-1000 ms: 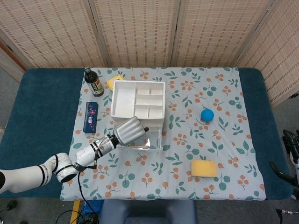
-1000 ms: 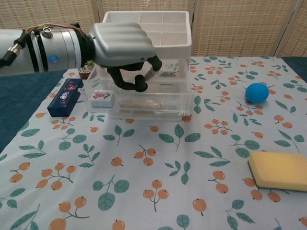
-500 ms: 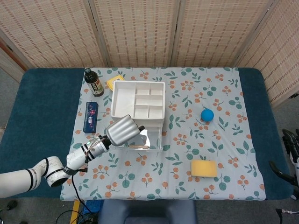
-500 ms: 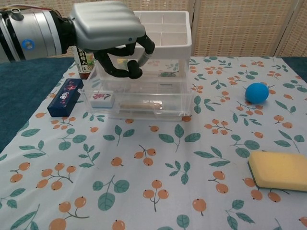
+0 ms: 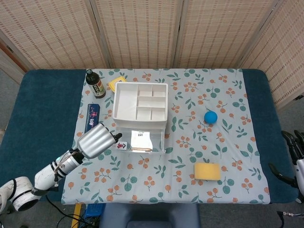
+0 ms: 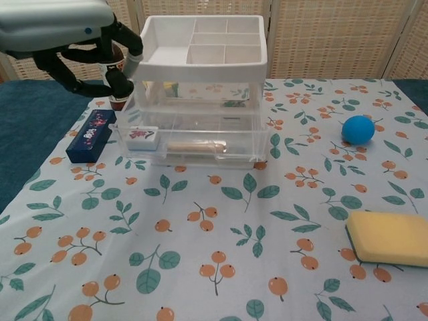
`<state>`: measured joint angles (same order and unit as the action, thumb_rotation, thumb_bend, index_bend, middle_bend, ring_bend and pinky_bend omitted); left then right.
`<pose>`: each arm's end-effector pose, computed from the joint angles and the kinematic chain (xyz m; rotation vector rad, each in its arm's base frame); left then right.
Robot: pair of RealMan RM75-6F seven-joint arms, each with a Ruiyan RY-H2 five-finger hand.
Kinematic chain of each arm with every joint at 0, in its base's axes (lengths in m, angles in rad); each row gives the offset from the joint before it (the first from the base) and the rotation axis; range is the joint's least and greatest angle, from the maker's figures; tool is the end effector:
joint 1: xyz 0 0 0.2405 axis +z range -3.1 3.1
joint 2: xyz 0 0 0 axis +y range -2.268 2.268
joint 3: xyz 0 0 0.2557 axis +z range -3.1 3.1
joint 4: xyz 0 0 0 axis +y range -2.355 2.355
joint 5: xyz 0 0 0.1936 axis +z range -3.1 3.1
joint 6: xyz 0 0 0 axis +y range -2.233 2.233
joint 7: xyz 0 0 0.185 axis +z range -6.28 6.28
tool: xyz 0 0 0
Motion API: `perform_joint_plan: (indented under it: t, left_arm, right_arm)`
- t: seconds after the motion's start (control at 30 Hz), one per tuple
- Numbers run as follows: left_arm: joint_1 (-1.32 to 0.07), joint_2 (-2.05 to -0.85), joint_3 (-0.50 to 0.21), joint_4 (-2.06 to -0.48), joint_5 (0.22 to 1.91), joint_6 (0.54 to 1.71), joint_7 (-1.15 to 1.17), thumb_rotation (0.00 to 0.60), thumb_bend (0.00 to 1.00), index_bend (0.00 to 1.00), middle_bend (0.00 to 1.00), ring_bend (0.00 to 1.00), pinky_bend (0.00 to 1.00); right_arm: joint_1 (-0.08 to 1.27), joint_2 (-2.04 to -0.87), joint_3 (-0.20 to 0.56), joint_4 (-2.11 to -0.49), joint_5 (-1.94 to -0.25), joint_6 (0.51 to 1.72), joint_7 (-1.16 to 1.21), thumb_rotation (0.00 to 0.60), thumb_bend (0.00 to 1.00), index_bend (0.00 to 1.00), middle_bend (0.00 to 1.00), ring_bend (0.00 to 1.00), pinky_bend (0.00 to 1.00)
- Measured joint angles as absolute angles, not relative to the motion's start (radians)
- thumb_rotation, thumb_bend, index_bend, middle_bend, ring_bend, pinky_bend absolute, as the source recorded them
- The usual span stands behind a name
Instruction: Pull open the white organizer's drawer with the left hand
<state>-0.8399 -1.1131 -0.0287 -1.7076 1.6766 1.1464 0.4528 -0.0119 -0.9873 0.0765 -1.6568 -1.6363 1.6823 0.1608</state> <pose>-0.0668 0.3369 0.0963 -2.1271 0.0474 -0.9905 -0.2797 -0.1927 0.2357 1.3196 -0.7944 1.1085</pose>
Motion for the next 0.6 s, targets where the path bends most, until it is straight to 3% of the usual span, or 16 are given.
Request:
perform_joint_plan:
  t: [0.37,0.6]
  left_arm:
    - [-0.72,-1.116,0.074,-1.674,1.754,1.181,0.443,0.6,0.3,0.6,0.94,0.99,1.0]
    - [-0.69,-1.182,0.086,-1.619,1.747,1.155,0.438,0.6,0.3,0.6,0.94,0.99,1.0]
  right_arm:
    - [-0.01,-0.988,0.074,-1.67,-1.644,1.685,0.148,0.6,0.26,0.0,0.11,0.0,0.01]
    - [-0.007,-0.986,0.073,-1.677,-1.647,1.684,0.141,0.6,0.26,0.0,0.11,0.0,0.01]
